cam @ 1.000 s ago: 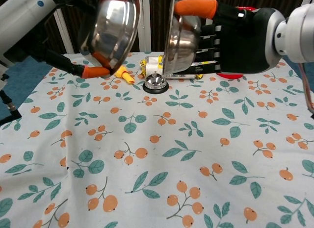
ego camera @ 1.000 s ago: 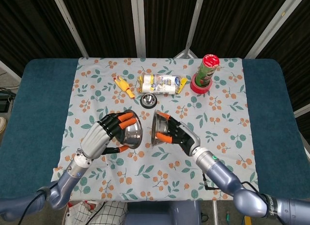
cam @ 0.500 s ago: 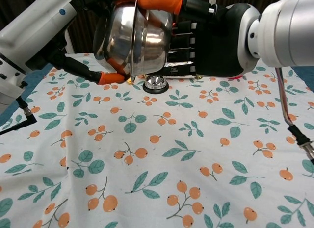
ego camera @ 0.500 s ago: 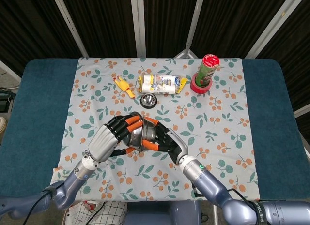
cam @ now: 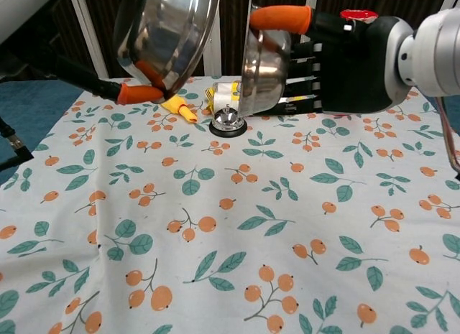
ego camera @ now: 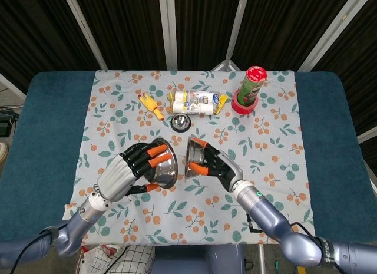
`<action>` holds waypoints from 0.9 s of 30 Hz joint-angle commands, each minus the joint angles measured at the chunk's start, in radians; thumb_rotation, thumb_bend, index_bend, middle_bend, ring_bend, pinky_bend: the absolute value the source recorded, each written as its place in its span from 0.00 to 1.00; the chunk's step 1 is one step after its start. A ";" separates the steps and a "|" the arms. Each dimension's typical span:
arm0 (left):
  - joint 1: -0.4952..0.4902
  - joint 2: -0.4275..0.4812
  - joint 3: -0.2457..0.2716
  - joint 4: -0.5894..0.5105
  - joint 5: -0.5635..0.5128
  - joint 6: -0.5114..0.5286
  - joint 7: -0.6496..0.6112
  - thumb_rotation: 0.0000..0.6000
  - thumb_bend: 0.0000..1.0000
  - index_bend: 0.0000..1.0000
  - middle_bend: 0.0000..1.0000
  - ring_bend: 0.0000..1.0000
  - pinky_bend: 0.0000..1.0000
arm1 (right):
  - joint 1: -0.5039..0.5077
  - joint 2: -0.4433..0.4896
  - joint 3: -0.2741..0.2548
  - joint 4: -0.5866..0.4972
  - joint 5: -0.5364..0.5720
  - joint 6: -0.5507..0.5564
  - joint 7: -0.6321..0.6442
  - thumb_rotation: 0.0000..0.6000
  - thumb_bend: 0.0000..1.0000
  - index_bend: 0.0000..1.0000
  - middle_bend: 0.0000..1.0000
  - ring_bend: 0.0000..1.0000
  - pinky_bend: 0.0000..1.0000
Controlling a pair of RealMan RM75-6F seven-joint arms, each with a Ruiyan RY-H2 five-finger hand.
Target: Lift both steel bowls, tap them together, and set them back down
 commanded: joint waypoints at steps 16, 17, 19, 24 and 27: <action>-0.006 0.010 0.006 0.002 0.004 -0.035 0.042 1.00 0.62 0.63 0.74 0.57 0.76 | -0.040 0.017 0.027 0.010 -0.063 -0.085 0.046 1.00 0.36 1.00 0.82 0.88 1.00; -0.008 0.008 0.006 0.005 0.005 -0.037 0.043 1.00 0.62 0.63 0.74 0.57 0.76 | -0.035 0.016 0.026 -0.003 -0.064 -0.079 0.041 1.00 0.36 1.00 0.82 0.88 1.00; -0.011 0.000 0.007 0.007 0.004 -0.042 0.045 1.00 0.62 0.63 0.74 0.57 0.76 | -0.025 0.007 0.024 -0.033 -0.051 -0.056 0.036 1.00 0.36 1.00 0.82 0.88 1.00; -0.018 -0.011 0.014 0.011 0.024 -0.049 0.079 1.00 0.62 0.63 0.74 0.57 0.76 | 0.013 -0.017 0.025 -0.081 -0.018 0.006 0.012 1.00 0.36 1.00 0.82 0.88 1.00; -0.023 -0.019 0.014 0.017 0.033 -0.054 0.103 1.00 0.62 0.64 0.74 0.57 0.76 | 0.041 -0.035 0.020 -0.116 0.003 0.052 -0.015 1.00 0.36 1.00 0.82 0.88 1.00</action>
